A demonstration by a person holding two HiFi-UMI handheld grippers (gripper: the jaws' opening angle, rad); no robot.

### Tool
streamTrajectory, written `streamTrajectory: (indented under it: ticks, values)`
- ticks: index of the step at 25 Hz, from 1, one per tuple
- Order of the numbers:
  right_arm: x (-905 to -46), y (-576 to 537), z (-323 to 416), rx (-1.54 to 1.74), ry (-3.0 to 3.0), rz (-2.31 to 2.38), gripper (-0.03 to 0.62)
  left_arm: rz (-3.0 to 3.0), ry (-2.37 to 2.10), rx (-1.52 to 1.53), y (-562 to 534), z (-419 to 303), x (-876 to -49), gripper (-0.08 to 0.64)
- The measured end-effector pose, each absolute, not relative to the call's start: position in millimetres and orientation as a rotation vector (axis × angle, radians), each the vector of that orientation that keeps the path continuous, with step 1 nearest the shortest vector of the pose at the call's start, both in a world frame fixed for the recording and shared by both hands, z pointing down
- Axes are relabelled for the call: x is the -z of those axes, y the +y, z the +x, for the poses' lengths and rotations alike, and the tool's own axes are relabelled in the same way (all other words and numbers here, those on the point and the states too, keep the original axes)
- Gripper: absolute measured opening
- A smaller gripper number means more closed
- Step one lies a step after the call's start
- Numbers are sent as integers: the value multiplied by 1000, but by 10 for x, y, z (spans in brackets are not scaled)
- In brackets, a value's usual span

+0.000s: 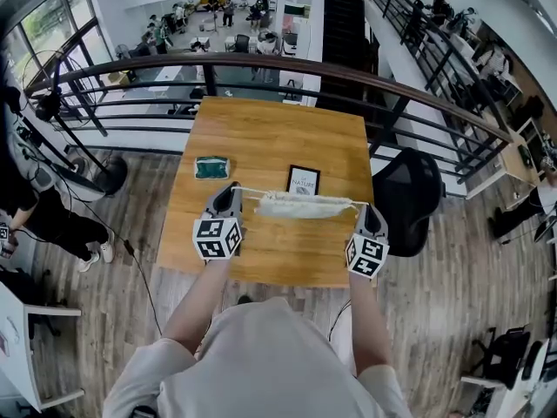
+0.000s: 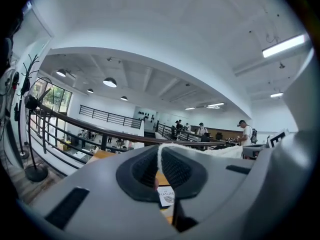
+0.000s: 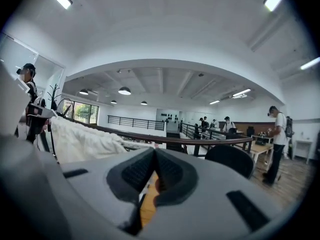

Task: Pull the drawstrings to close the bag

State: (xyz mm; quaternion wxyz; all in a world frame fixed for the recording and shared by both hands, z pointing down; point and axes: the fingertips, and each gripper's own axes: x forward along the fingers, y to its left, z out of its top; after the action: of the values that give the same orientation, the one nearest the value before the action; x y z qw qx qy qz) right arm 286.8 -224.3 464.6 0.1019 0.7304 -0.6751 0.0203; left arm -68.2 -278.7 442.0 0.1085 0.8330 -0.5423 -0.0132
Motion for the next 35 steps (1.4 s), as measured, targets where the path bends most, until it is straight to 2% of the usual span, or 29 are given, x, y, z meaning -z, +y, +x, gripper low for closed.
streamTrajectory:
  ticks: [23, 28, 35]
  values:
    - [-4662, -2153, 3326, -124, -1785, 2349, 3, 2456, -1560, 20, -2623, -670, -4482, -8]
    - [-4691, -2040, 3607, -223, -1727, 2450, 3, 2338, -1613, 85, -2679, -1005, -4509, -8]
    - [-4712, -2049, 3658, -202, -1697, 2435, 3, 2300, -1629, 74, -2725, -1239, -4548, -8]
